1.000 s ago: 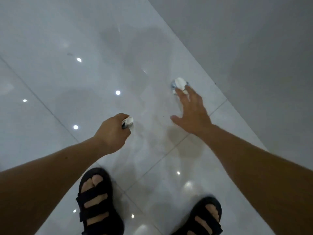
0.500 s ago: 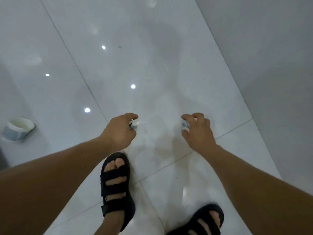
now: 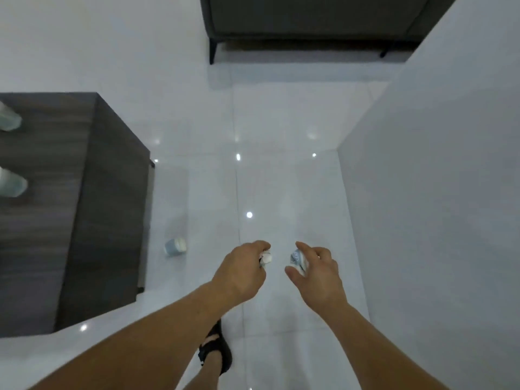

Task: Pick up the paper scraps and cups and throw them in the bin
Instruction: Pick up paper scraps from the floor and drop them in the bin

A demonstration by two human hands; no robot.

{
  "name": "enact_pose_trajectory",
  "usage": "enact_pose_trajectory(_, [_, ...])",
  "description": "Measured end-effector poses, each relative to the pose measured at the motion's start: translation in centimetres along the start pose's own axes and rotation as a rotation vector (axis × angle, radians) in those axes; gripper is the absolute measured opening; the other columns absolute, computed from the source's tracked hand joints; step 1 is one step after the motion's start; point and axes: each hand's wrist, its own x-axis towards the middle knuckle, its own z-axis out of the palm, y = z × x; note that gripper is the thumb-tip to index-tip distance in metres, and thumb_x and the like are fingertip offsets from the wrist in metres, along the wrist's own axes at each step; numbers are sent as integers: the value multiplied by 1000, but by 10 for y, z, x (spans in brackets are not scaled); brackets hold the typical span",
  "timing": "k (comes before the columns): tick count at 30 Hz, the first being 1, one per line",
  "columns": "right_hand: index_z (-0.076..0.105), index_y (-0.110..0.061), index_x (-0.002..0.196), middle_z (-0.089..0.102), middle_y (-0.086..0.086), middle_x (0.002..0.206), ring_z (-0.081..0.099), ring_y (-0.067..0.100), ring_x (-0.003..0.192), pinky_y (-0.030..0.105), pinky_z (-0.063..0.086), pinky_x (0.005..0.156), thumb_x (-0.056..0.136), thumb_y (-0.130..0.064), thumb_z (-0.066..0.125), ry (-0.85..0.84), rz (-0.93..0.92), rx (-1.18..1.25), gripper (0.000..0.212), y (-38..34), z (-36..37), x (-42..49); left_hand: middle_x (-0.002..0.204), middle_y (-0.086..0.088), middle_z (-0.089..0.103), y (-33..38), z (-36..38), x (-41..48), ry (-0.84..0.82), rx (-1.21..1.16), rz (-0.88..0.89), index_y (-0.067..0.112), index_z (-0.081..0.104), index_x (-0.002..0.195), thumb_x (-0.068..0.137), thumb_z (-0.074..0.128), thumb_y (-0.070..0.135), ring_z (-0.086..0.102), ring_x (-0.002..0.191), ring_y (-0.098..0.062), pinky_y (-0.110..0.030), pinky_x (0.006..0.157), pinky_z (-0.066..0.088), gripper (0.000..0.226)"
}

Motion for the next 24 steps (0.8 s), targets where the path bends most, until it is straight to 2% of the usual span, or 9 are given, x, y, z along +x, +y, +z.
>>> enact_pose_trajectory(7, [42,-39,141,37,-5,136,38,17,121,25,40,89,88,-46,62,11,-170,-97,56,-170,-96,-29,134,-2,54,21,-157,-81,177,-104,-102,20,44,140,93,48,8,52,120,-17,-13,92,33,49])
enact_pose_trajectory(12, [41,-37,142,37,-4,139,38,19,123,26,42,91,90,-45,60,-8,-291,-149,56,-257,-139,-25,132,-8,56,22,-254,-99,297,-132,-137,17,46,139,89,49,4,55,117,-24,-26,96,43,51])
enact_pose_trajectory(17, [39,-34,144,35,-3,142,36,19,126,28,41,97,91,-43,60,-48,-355,-118,58,-312,-166,24,132,-10,55,24,-330,-75,384,-123,-180,15,46,139,89,50,5,53,119,-27,-29,99,42,50])
enact_pose_trajectory(21, [37,-36,145,34,-4,142,36,18,126,28,42,97,92,-44,58,-65,-450,-136,57,-358,-191,94,131,-11,56,33,-385,-29,444,-139,-216,14,45,139,90,50,6,55,117,-27,-34,100,44,50])
enact_pose_trajectory(24, [38,-35,145,35,-4,141,36,19,125,30,43,99,92,-45,57,-83,-539,-178,57,-397,-220,152,132,-11,56,46,-427,8,495,-153,-240,12,45,139,90,49,6,55,118,-26,-32,100,43,50])
